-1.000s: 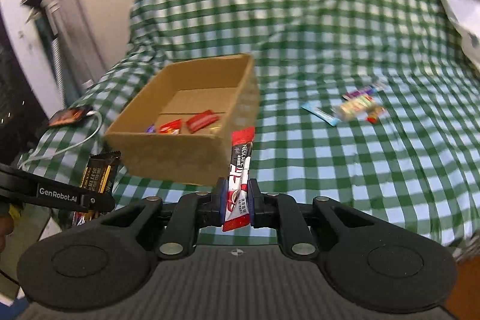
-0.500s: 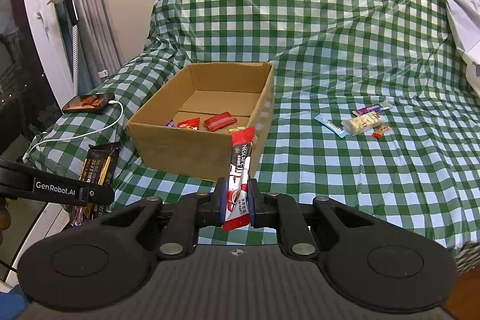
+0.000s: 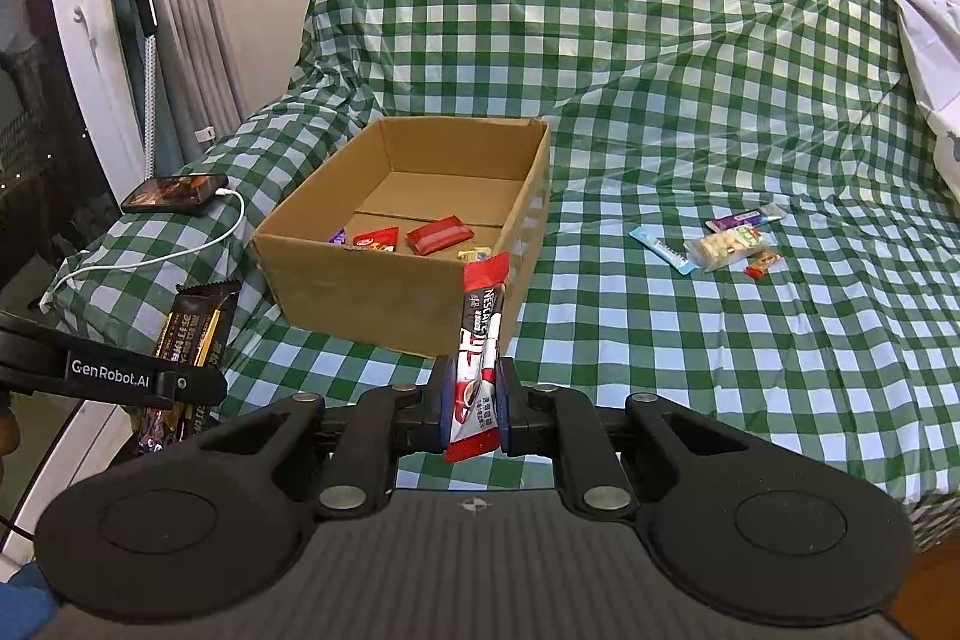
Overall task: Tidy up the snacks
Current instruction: 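Carry both held snacks up and over the box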
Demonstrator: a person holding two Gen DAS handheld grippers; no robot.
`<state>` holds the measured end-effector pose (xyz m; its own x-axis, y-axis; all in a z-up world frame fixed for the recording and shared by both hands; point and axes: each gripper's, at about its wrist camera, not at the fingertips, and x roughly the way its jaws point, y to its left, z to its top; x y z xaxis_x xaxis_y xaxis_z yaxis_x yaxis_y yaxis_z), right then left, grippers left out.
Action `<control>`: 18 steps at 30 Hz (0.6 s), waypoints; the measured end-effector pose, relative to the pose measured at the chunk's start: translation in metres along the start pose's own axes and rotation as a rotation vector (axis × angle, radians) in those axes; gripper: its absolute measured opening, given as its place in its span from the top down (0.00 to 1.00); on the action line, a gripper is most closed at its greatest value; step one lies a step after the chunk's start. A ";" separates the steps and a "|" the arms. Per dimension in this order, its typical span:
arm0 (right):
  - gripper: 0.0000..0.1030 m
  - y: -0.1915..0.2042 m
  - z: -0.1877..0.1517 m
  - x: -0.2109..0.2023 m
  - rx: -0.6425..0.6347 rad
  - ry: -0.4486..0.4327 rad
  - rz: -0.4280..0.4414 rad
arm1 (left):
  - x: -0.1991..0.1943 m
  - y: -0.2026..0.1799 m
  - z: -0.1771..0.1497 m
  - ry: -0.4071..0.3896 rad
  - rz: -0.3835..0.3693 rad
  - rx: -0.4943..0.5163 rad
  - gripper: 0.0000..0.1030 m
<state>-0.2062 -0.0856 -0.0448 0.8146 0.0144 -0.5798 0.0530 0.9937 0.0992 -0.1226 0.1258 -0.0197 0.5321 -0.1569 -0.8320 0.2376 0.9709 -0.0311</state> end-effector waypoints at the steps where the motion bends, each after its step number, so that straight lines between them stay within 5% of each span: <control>1: 0.86 0.000 0.001 0.002 0.000 0.000 0.001 | 0.001 0.001 0.002 -0.001 0.002 0.001 0.58; 18: 0.86 -0.002 0.034 0.042 -0.010 0.008 -0.002 | 0.029 0.024 0.059 -0.035 0.044 -0.014 0.58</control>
<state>-0.1520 -0.0904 -0.0419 0.8099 0.0131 -0.5864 0.0492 0.9947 0.0902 -0.0538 0.1334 -0.0124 0.5698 -0.1204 -0.8129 0.2022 0.9793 -0.0033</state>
